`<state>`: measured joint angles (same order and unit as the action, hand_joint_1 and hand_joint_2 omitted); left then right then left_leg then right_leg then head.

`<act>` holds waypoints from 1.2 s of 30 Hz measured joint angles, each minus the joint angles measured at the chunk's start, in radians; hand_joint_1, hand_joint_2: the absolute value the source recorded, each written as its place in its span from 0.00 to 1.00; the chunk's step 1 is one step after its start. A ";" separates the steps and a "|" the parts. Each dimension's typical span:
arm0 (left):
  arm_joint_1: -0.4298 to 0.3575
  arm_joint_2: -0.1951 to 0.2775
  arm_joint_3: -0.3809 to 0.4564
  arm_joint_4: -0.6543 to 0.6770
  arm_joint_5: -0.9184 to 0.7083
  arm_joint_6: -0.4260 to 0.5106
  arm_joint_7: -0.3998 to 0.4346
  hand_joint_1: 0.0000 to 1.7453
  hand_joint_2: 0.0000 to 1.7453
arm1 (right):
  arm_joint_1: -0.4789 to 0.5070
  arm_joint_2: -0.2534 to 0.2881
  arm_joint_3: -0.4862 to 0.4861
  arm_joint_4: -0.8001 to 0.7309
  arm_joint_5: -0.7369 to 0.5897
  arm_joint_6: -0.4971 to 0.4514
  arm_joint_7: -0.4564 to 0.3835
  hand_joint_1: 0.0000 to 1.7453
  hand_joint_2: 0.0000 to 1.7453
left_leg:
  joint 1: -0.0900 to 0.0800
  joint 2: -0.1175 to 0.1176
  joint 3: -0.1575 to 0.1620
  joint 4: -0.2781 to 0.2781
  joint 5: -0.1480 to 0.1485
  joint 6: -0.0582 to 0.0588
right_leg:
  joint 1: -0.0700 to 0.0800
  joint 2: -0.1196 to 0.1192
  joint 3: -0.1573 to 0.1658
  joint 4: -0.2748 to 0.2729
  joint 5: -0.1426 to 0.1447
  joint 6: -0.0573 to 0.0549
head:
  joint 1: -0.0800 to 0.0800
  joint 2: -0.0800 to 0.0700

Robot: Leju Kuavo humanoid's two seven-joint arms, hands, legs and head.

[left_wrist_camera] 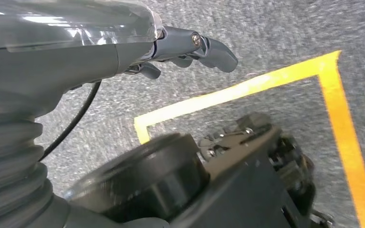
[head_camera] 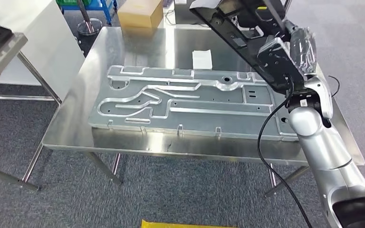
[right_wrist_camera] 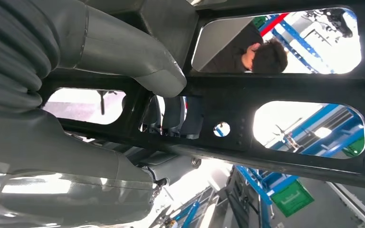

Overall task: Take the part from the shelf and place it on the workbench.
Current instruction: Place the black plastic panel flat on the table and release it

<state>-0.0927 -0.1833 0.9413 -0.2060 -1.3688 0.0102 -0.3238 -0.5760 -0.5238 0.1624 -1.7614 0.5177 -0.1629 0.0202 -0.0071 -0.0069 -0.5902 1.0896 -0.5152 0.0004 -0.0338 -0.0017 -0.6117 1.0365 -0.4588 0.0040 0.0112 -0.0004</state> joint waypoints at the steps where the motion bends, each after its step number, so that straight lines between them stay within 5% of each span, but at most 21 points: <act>1: 0.000 0.000 0.000 0.000 0.001 -0.001 -0.001 0.00 1.00 | -0.002 0.003 0.003 0.002 0.002 0.000 0.000 1.00 1.00 | 0.002 0.000 -0.029 0.061 -0.024 -0.004 | 0.001 -0.002 0.007 0.000 -0.005 -0.005 | 0.000 0.000; 3: -0.004 0.001 0.001 0.000 0.004 -0.003 -0.003 0.00 1.00 | -0.004 0.010 0.011 0.009 0.007 0.000 0.000 1.00 1.00 | 0.003 0.001 -0.105 0.191 -0.065 -0.008 | 0.004 -0.003 0.020 0.000 -0.016 -0.009 | 0.000 0.000; 5: -0.007 0.002 0.001 0.000 0.007 -0.002 -0.005 0.00 1.00 | -0.005 0.020 0.021 0.019 0.014 0.000 0.000 1.00 1.00 | 0.002 0.001 -0.138 0.218 -0.038 -0.004 | 0.007 -0.003 0.040 0.000 -0.029 -0.010 | 0.000 0.000; 7: -0.005 0.003 0.001 0.000 0.008 0.004 -0.003 0.00 1.00 | -0.004 0.027 0.030 0.028 0.018 -0.001 0.000 1.00 1.00 | 0.000 0.000 -0.106 0.104 0.056 0.011 | 0.010 -0.002 0.063 0.000 -0.045 -0.008 | 0.000 0.000; 9: 0.000 0.003 0.001 0.000 0.008 0.012 0.002 0.00 1.00 | -0.003 0.032 0.033 0.037 0.021 -0.002 0.000 1.00 1.00 | -0.007 0.000 -0.067 -0.003 0.116 0.027 | 0.013 0.001 0.073 -0.002 -0.056 -0.001 | 0.001 0.000; 14: 0.003 0.003 0.002 0.000 0.008 0.020 0.009 0.00 1.00 | 0.014 0.036 0.034 0.051 0.027 -0.004 0.000 1.00 1.00 | -0.008 0.000 -0.037 -0.073 0.112 0.048 | 0.011 -0.001 0.071 -0.006 -0.068 0.026 | 0.001 0.000; 16: 0.006 0.002 0.002 0.000 0.008 0.023 0.011 0.00 1.00 | 0.019 0.037 0.033 0.055 0.029 -0.004 -0.001 1.00 1.00 | -0.003 0.000 -0.019 -0.093 0.114 0.053 | 0.010 0.000 0.033 0.072 -0.106 0.029 | 0.003 0.000; 19: 0.007 0.002 0.002 0.000 0.006 0.024 0.015 0.00 1.00 | 0.028 0.045 0.036 0.073 0.044 0.006 0.003 1.00 1.00 | -0.002 -0.002 -0.012 -0.094 0.107 0.057 | 0.010 0.002 -0.078 0.234 -0.145 0.035 | 0.004 0.000; 21: 0.007 0.002 0.002 0.000 0.003 0.024 0.020 0.00 1.00 | 0.025 0.062 0.047 0.100 0.087 0.017 0.015 1.00 1.00 | -0.002 -0.003 -0.007 -0.089 0.098 0.053 | 0.008 0.001 -0.089 0.204 -0.088 0.038 | 0.004 0.000; 24: 0.002 0.002 0.000 0.000 -0.005 0.025 0.030 0.00 1.00 | -0.001 0.109 0.085 0.163 0.182 0.021 0.038 1.00 1.00 | -0.005 -0.003 -0.002 -0.074 0.082 0.039 | 0.009 0.001 -0.021 0.030 0.012 0.032 | 0.004 0.000; 29: -0.004 0.003 -0.008 0.000 -0.013 0.029 0.042 0.00 1.00 | -0.044 0.188 0.164 0.269 0.281 0.017 0.059 1.00 1.00 | -0.006 0.000 -0.006 -0.056 0.066 0.014 | 0.011 0.003 -0.004 -0.011 0.019 0.003 | 0.002 0.000; 34: -0.016 0.004 -0.015 0.000 -0.018 0.029 0.044 0.00 1.00 | -0.094 0.286 0.246 0.393 0.408 0.042 0.095 1.00 1.00 | 0.005 0.001 -0.122 0.202 -0.052 -0.013 | 0.008 -0.002 0.002 -0.013 0.018 -0.012 | 0.000 0.000; 36: -0.023 0.004 -0.017 0.000 -0.021 0.029 0.050 0.00 1.00 | -0.108 0.348 0.291 0.473 0.455 0.041 0.105 1.00 1.00 | 0.009 0.001 -0.117 0.191 -0.022 -0.016 | 0.008 0.002 0.004 -0.013 0.018 -0.013 | 0.000 0.000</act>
<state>-0.1158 -0.1795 0.9244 -0.2060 -1.3893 0.0393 -0.2737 -0.6842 -0.1756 0.4538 -1.2879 0.9731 -0.1222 0.1255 0.0020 -0.0061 -0.7077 1.2802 -0.5373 -0.0154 -0.0256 0.0006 -0.6081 1.0239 -0.4407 -0.0085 0.0113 -0.0004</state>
